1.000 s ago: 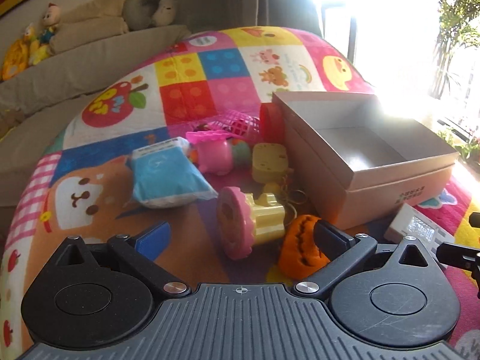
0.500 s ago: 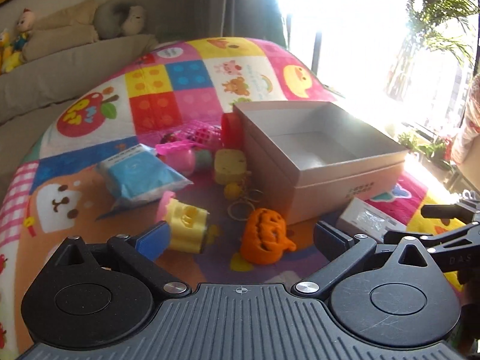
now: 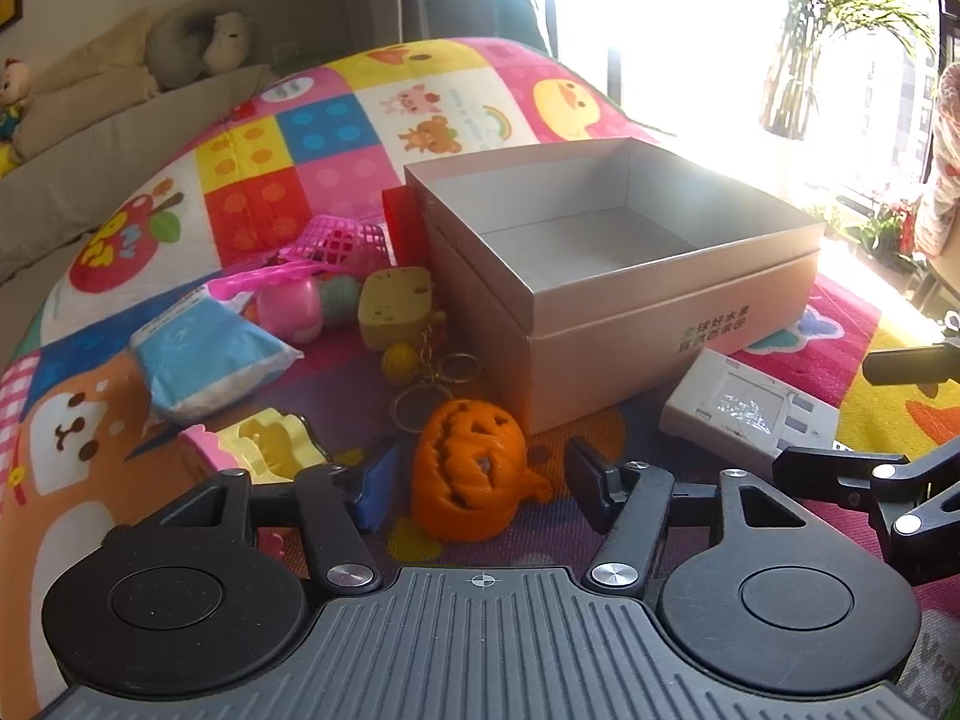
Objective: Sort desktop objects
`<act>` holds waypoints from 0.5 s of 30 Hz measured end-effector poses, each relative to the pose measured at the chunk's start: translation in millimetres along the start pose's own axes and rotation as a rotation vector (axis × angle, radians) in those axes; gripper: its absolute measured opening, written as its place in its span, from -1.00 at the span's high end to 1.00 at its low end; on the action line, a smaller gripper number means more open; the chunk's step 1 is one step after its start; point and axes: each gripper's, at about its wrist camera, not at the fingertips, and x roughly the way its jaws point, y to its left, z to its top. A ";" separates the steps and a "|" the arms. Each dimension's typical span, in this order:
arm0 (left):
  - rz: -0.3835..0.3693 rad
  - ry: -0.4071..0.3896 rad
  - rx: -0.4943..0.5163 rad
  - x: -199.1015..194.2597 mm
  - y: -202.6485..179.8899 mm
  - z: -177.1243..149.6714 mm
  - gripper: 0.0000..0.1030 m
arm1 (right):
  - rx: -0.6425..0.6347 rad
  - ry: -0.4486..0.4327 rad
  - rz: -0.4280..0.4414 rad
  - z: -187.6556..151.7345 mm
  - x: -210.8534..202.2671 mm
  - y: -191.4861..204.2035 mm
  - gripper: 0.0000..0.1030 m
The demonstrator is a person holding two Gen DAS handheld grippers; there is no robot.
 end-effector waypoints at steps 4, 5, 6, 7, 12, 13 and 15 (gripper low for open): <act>0.002 -0.004 0.025 -5.8 -2.2 -6.9 -0.08 | -0.104 -0.010 0.017 1.3 0.3 17.5 -0.61; -0.002 -0.003 0.024 -9.9 -2.0 -9.4 -0.08 | -0.122 -0.002 0.025 2.1 1.9 21.0 -0.51; -0.007 -0.002 0.023 -14.7 -1.0 -12.4 -0.08 | -0.135 0.016 0.038 3.5 4.9 23.6 -0.30; -0.012 0.000 0.022 -19.9 0.2 -15.4 -0.08 | -0.139 0.036 0.051 4.1 7.5 24.5 -0.09; -0.107 0.035 0.017 -55.0 5.8 -39.4 -0.09 | -0.207 0.085 0.144 2.2 -5.3 28.3 0.07; -0.118 0.039 0.016 -60.6 6.5 -43.7 -0.10 | -0.250 0.096 0.166 -1.5 -11.6 29.6 0.07; -0.111 0.047 0.014 -70.8 7.3 -53.1 -0.27 | -0.324 0.089 0.141 -6.7 -20.7 27.1 -0.21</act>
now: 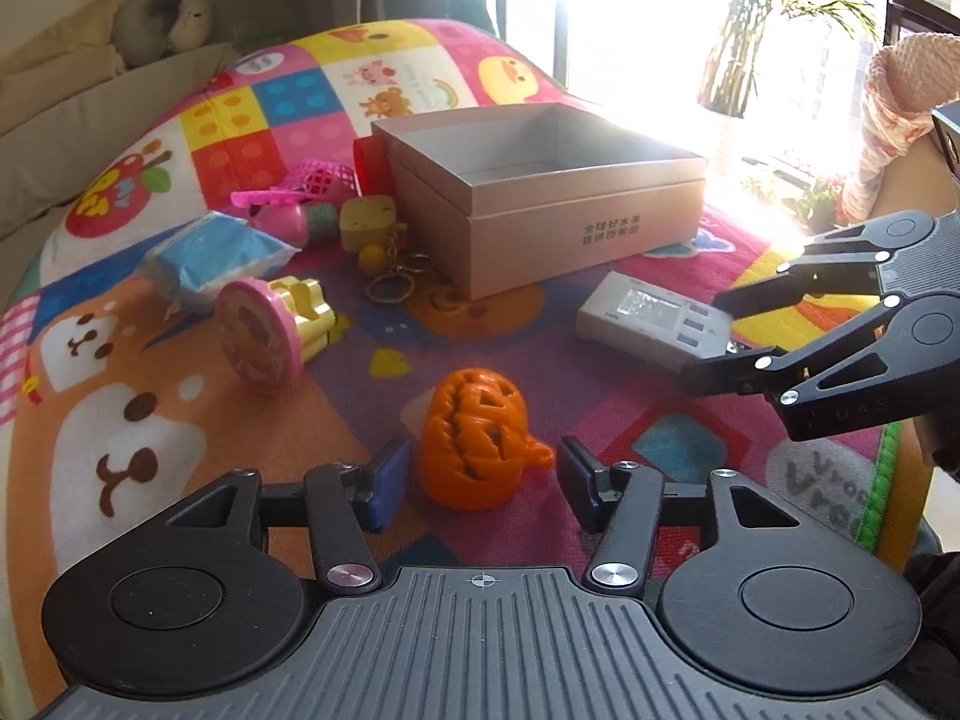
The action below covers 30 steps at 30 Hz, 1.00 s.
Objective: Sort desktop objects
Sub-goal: 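Grasp the white charger with the right gripper and lower it into the pink box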
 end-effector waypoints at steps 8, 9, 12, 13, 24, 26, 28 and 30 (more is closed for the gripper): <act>0.145 0.010 -0.070 -4.3 19.0 -2.4 -0.61 | -0.005 -0.003 -0.346 -12.4 -6.1 -30.3 -0.62; 0.153 0.009 -0.074 -5.0 20.8 -2.1 -0.62 | 0.051 -0.010 -0.307 -11.3 -9.4 -34.7 -0.66; 0.132 0.003 -0.085 -8.9 22.8 -1.8 -0.68 | 0.198 -0.034 -0.165 -5.3 -14.8 -36.8 -0.90; 0.123 -0.001 -0.083 -10.2 21.5 -1.8 -0.72 | 0.247 -0.034 -0.127 -3.1 -13.6 -36.2 -0.95; 0.080 -0.020 -0.097 -9.1 11.9 0.3 -0.79 | 0.309 0.007 -0.150 16.3 33.8 -10.6 -0.78; 0.073 -0.029 -0.105 -6.3 10.2 3.7 -0.78 | 0.284 -0.003 -0.145 16.9 33.5 -8.5 -0.64; 0.067 -0.038 -0.103 -0.8 7.2 8.2 -0.71 | 0.259 -0.007 -0.138 16.1 30.4 -7.0 -0.51; 0.064 -0.036 -0.094 7.5 2.6 12.5 -0.62 | 0.254 -0.007 -0.131 14.3 27.6 -7.5 -0.51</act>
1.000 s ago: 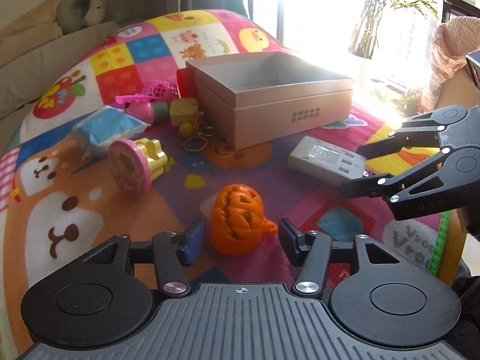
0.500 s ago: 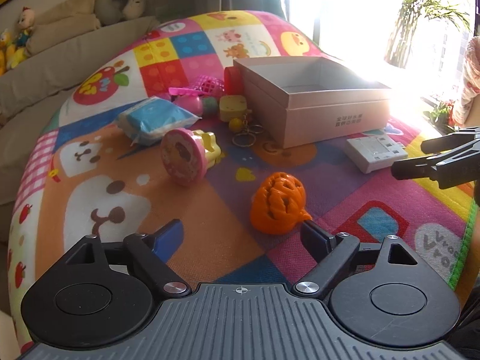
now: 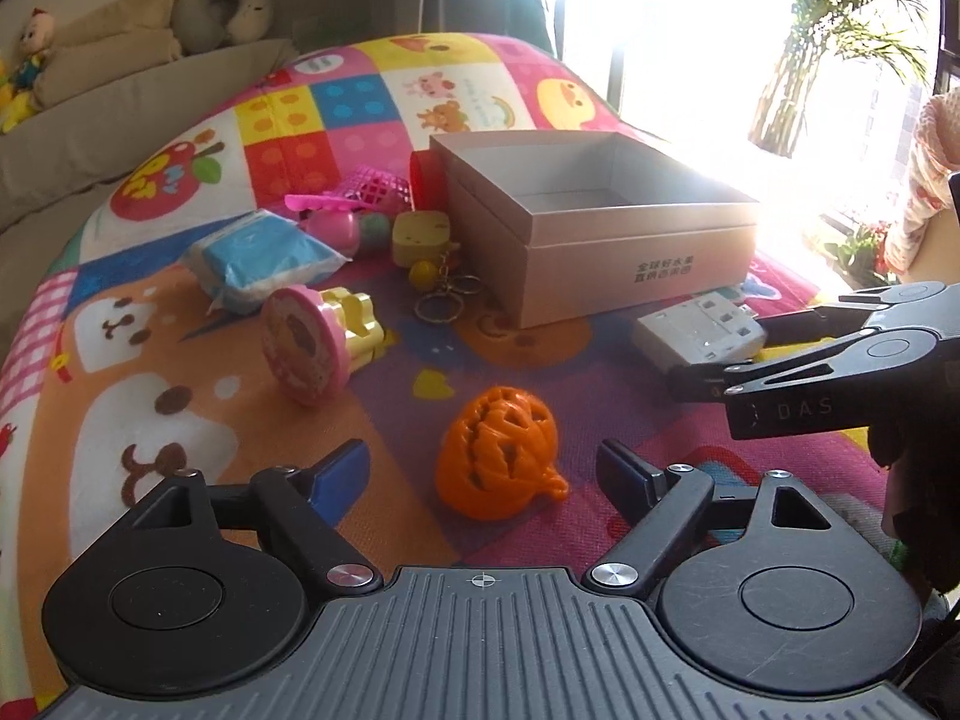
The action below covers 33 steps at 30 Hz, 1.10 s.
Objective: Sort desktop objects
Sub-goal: 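Grasp the white charger with the right gripper and lower it into the pink box, then grasp the orange pumpkin-shaped toy with the right gripper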
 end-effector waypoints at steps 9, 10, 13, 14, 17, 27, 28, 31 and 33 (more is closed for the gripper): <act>0.014 -0.015 0.060 3.4 -12.7 3.6 0.10 | -0.032 -0.004 0.042 -4.9 -33.9 -17.1 -0.50; 0.019 -0.034 0.066 -0.1 -12.2 9.0 0.21 | -0.042 -0.027 0.038 -0.8 -42.9 -20.0 -0.50; 0.009 -0.114 0.083 -8.1 -11.5 40.2 0.40 | -0.075 -0.147 0.001 23.3 -68.0 -28.2 -0.50; -0.003 -0.145 0.091 -9.0 -12.3 53.4 0.42 | -0.086 -0.185 -0.020 32.5 -72.3 -29.8 -0.50; -0.015 -0.226 0.101 -2.1 -16.1 93.6 0.43 | -0.137 -0.289 -0.102 62.9 -69.0 -32.5 -0.50; 0.017 -0.276 0.012 9.7 10.6 143.1 0.32 | -0.087 -0.261 -0.122 107.5 -3.4 -44.0 -0.51; 0.017 -0.264 0.011 8.4 12.6 136.6 0.20 | -0.090 -0.266 -0.112 104.1 -6.2 -41.8 -0.52; 0.032 -0.195 0.012 2.4 20.2 99.6 0.05 | -0.109 -0.257 -0.022 86.1 -21.1 -24.8 -0.63; 0.067 -0.153 0.003 -0.9 25.1 75.3 -0.04 | -0.137 -0.233 0.049 71.9 -28.4 -7.0 -0.67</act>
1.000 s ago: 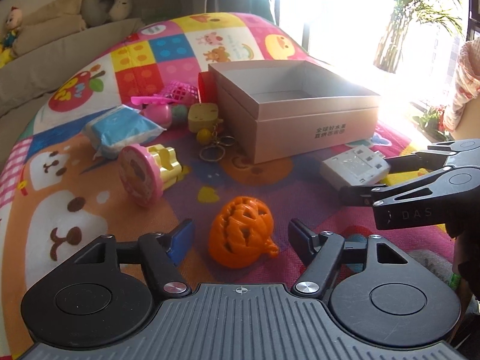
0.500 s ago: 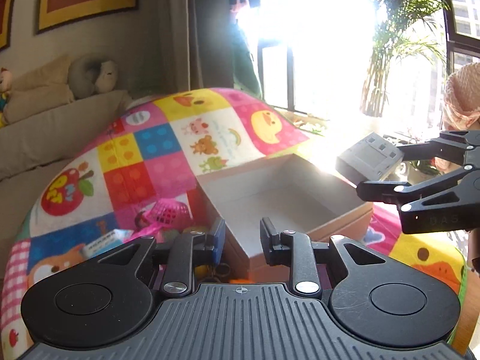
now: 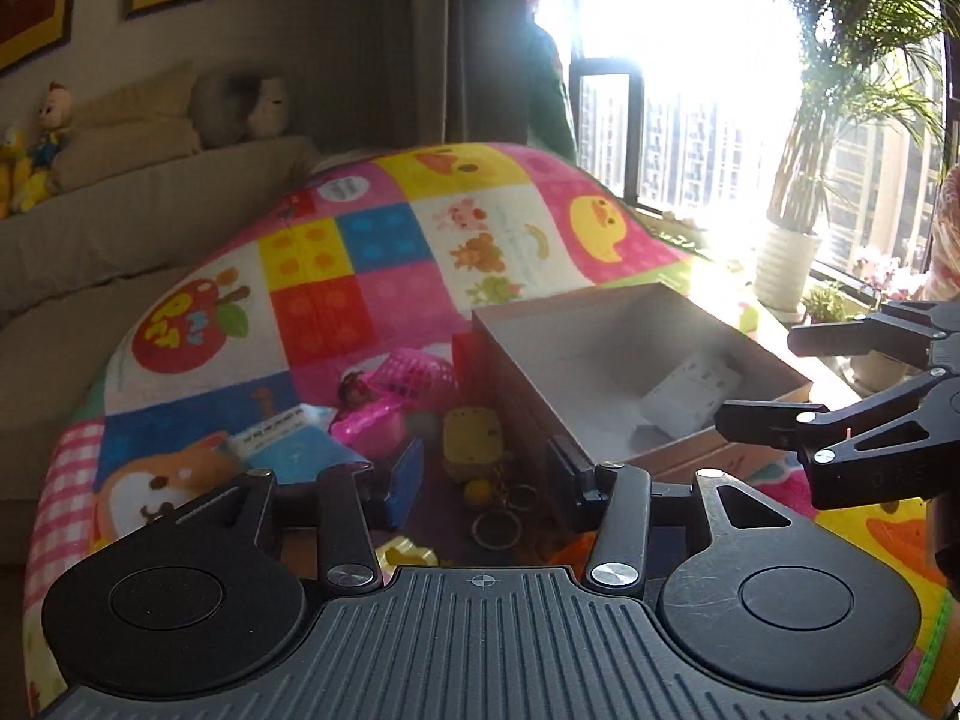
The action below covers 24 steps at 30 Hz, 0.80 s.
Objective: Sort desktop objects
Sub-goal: 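Grasp the orange pumpkin-shaped toy with the right gripper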
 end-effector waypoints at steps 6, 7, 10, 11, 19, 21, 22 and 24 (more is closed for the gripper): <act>0.072 0.100 -0.132 -19.5 31.2 -46.4 -0.57 | -0.116 0.098 0.134 -29.6 12.9 71.8 -0.68; 0.080 0.106 -0.144 -22.5 34.4 -50.5 -0.63 | -0.120 0.111 0.143 -31.4 18.6 77.9 -0.68; 0.093 0.121 -0.166 -30.6 41.2 -58.9 -0.80 | -0.117 0.148 0.158 -32.7 41.6 95.0 -0.68; 0.091 0.122 -0.171 -32.6 42.3 -60.6 -0.83 | -0.116 0.155 0.154 -32.6 46.8 98.5 -0.63; 0.054 0.143 -0.187 -29.2 38.6 -65.8 -0.89 | -0.144 0.207 0.158 -31.0 38.0 100.2 -0.15; 0.040 0.150 -0.187 -28.2 36.1 -67.3 -0.91 | -0.162 0.212 0.182 -29.4 18.7 92.0 -0.15; 0.032 0.153 -0.185 -27.8 34.7 -68.1 -0.93 | -0.171 0.212 0.189 -28.3 7.9 86.5 -0.15; 0.006 0.162 -0.179 -26.9 30.2 -70.0 -0.94 | -0.189 0.193 0.175 -22.7 -11.3 73.8 -0.15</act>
